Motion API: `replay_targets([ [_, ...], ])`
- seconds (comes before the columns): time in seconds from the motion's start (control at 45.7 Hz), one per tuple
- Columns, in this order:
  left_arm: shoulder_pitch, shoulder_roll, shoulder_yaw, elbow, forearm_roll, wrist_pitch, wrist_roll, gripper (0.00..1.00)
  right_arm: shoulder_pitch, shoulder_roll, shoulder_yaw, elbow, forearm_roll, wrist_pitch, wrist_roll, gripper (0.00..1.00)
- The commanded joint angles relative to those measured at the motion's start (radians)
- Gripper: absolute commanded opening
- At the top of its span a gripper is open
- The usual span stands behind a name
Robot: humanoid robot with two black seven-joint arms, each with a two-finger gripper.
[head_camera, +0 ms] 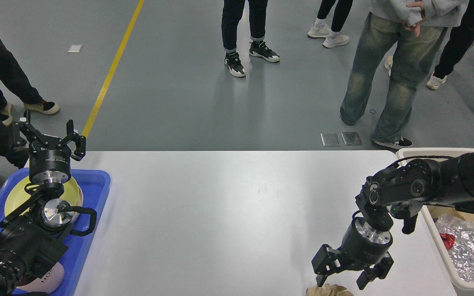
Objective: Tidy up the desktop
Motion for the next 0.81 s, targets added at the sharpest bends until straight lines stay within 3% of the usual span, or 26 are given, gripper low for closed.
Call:
replay_targets([
  [0.0,0.0,0.0,0.0,-0.002,0.0,0.0,0.0,0.96,-0.031,0.003,0.002,-0.004,0.0,-0.014,-0.001,1.0],
  [0.635,0.0,0.0,0.0,0.0,0.0,0.0,0.0,0.96,-0.216,0.089,-0.001,-0.079,0.0,-0.187,-0.001,0.97],
  [0.701,0.0,0.0,0.0,0.0,0.0,0.0,0.0,0.96,-0.216,0.09,-0.004,-0.081,-0.005,-0.221,-0.001,0.88],
  [0.788,0.0,0.0,0.0,0.0,0.0,0.0,0.0,0.96,-0.215,0.095,-0.007,-0.08,-0.052,-0.236,-0.001,0.53],
])
